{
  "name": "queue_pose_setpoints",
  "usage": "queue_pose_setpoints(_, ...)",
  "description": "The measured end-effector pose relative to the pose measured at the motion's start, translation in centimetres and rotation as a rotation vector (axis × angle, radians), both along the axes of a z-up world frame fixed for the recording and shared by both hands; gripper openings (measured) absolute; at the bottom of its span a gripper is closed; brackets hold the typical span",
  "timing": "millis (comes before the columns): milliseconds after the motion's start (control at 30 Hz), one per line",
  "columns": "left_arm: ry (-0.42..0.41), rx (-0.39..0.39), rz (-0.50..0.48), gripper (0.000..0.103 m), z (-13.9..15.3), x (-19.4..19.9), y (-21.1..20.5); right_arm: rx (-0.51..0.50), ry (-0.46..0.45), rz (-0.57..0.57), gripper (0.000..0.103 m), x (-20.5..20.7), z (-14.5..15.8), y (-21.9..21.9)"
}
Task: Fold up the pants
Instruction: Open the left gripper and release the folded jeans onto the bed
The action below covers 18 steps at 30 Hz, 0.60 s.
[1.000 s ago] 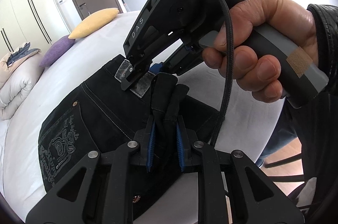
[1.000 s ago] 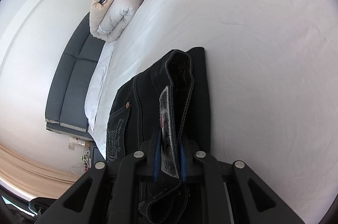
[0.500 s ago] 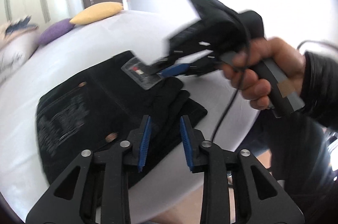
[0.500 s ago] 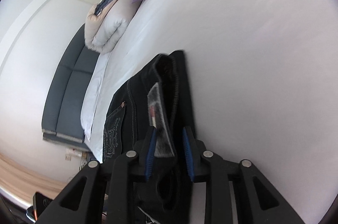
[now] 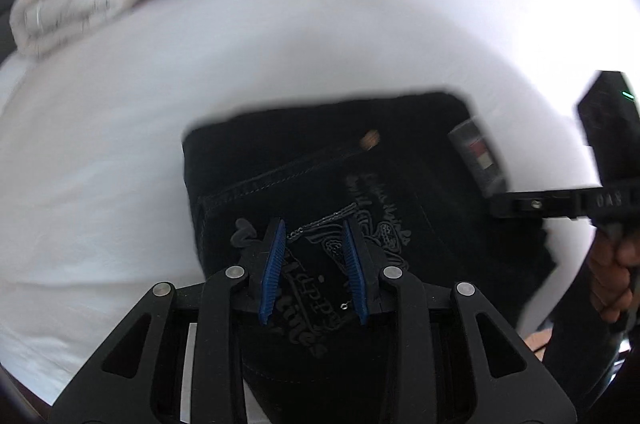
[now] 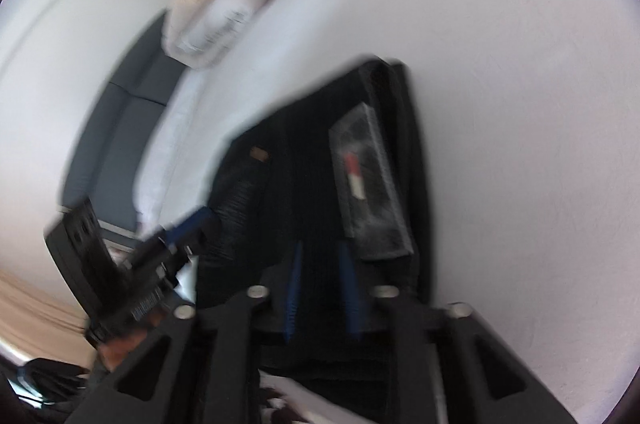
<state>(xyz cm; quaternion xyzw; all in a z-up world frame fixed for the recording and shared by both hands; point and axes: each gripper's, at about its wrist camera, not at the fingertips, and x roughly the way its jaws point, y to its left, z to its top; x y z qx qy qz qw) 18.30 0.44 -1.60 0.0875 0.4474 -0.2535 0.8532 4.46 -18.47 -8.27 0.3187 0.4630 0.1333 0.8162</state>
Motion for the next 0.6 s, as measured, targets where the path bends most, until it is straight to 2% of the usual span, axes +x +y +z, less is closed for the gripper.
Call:
queue_pose_setpoints(133, -0.045, 0.02, 0.0, 0.028, -1.1, -1.7, 0.2, 0.017, -0.041, -0.012, 0.0, -2.0, -0.8, -0.3)
queue_pose_setpoints(300, -0.109, 0.026, -0.012, 0.028, -2.0, -5.2, 0.3, -0.047, -0.107, -0.039, 0.0, -4.1, -0.7, 0.2)
queue_pose_setpoints(467, -0.141, -0.003, -0.001, 0.028, -2.3, -7.5, 1.1, -0.118, -0.158, -0.066, 0.0, -6.3, -0.8, 0.8)
queue_pose_setpoints(567, -0.156, -0.025, -0.015, 0.028, -1.2, -9.7, 1.9, -0.142, -0.169, -0.087, 0.0, -7.8, -0.4, 0.5)
queue_pose_setpoints(600, -0.155, -0.041, -0.021, 0.029, -0.9, -10.3, 2.5, -0.135, -0.169, -0.084, 0.003, -8.3, -0.2, 0.4)
